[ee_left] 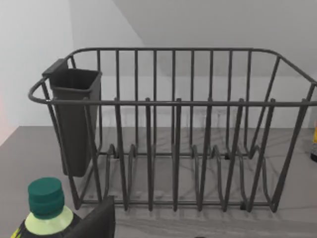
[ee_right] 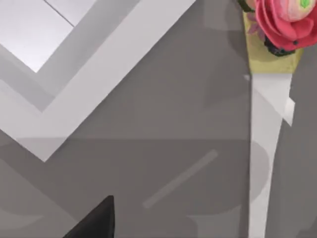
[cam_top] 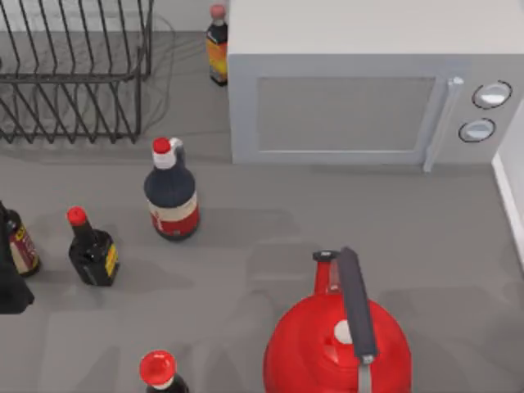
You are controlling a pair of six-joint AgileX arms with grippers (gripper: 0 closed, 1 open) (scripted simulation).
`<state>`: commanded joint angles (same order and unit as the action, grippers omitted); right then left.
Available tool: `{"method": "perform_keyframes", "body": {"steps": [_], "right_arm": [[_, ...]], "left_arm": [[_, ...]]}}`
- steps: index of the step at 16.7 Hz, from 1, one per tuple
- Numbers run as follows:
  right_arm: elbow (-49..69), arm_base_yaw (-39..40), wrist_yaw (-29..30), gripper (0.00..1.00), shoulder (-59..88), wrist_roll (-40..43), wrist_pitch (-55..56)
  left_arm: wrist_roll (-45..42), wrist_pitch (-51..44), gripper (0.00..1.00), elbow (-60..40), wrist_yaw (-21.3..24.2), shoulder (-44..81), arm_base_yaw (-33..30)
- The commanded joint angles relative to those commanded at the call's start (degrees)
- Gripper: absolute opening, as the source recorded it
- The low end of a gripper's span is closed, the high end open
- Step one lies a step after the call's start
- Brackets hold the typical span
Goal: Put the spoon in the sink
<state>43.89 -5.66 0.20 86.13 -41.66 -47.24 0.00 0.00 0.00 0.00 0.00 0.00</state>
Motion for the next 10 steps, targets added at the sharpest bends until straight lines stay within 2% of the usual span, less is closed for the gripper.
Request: {"method": "perform_keyframes", "body": {"steps": [5, 10], "right_arm": [[-6.7, 0.0, 0.0, 1.0, 6.2, -0.1, 12.8], [-7.4, 0.0, 0.0, 1.0, 6.8, -0.2, 13.9]], "left_arm": [[0.0, 0.0, 1.0, 0.0, 0.0, 0.0, 0.0], [0.0, 0.0, 1.0, 0.0, 0.0, 0.0, 0.0]]}}
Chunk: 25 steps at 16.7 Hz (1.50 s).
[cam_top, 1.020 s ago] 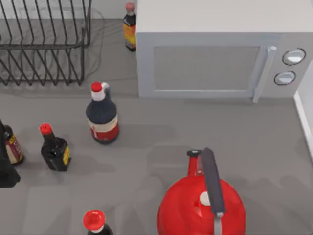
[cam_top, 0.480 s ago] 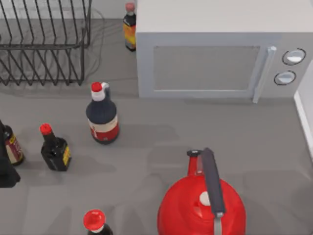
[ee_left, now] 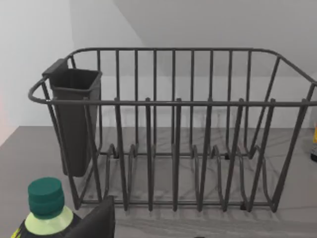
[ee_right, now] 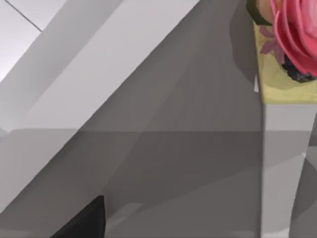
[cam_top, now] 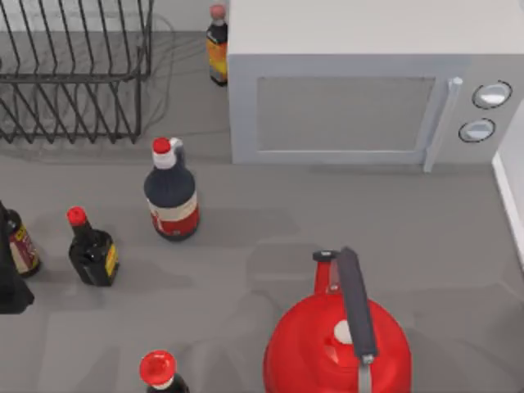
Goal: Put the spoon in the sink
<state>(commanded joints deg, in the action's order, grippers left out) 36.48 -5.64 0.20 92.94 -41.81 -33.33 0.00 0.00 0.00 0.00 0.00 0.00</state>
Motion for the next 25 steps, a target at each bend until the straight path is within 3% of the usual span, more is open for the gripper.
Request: {"method": "perform_keyframes", "body": {"steps": [13, 21, 25], "right_arm": [[0.0, 0.0, 0.0, 0.02, 0.0, 0.0, 0.0], [0.0, 0.0, 0.0, 0.0, 0.0, 0.0, 0.0], [4.2, 0.2, 1.1, 0.0, -4.7, 0.0, -7.3]], "left_arm": [[0.0, 0.0, 1.0, 0.0, 0.0, 0.0, 0.0], [0.0, 0.0, 1.0, 0.0, 0.0, 0.0, 0.0], [0.0, 0.0, 1.0, 0.0, 0.0, 0.0, 0.0]]}}
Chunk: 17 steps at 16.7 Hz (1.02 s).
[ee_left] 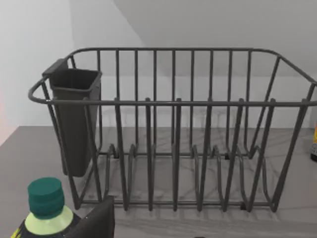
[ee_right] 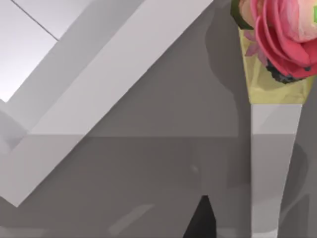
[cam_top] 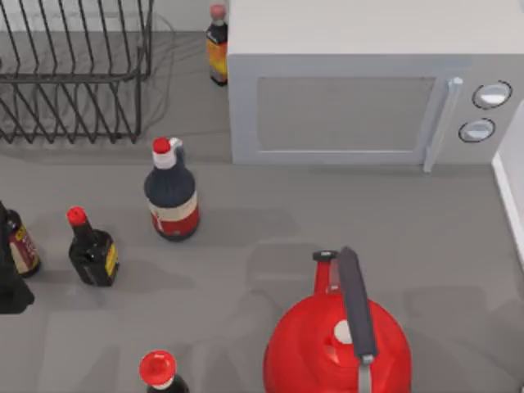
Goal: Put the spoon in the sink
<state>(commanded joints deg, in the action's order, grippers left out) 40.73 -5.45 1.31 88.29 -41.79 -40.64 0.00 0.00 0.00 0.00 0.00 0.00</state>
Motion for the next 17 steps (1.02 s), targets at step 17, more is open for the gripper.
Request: {"method": "perform_keyframes", "body": {"steps": [17], "right_arm": [[15.8, -0.2, 0.0, 0.0, -7.4, 0.3, -24.4]], "left_arm": [[0.0, 0.0, 1.0, 0.0, 0.0, 0.0, 0.0]]}}
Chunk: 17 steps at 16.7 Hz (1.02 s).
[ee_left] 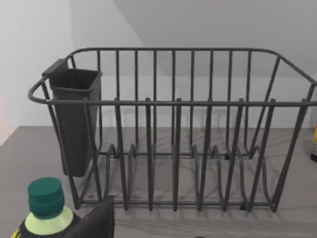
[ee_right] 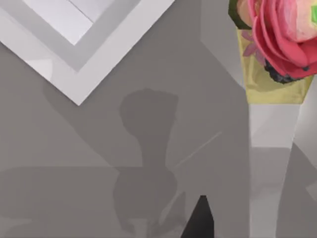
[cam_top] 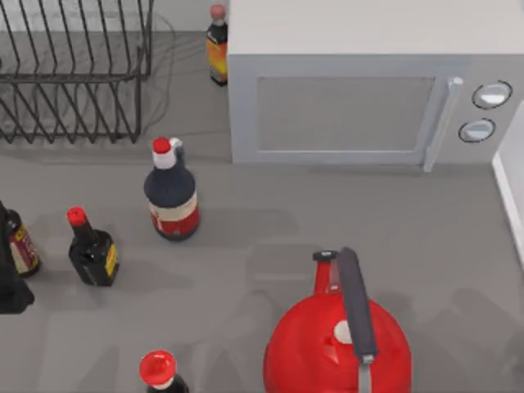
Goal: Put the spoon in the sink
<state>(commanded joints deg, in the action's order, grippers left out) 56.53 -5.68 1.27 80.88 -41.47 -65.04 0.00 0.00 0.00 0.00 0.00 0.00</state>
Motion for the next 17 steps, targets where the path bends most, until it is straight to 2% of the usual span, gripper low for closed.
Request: {"method": "perform_keyframes", "body": {"steps": [3, 6, 17], "right_arm": [[7.2, -0.4, 0.0, 0.0, 6.4, -0.2, -2.9], [19.8, -0.7, 0.0, 0.0, 16.5, -0.3, -7.5], [87.4, -2.7, 0.1, 0.0, 61.9, 1.1, -28.1]], "left_arm": [[0.0, 0.0, 1.0, 0.0, 0.0, 0.0, 0.0], [0.0, 0.0, 1.0, 0.0, 0.0, 0.0, 0.0], [0.0, 0.0, 1.0, 0.0, 0.0, 0.0, 0.0]]}}
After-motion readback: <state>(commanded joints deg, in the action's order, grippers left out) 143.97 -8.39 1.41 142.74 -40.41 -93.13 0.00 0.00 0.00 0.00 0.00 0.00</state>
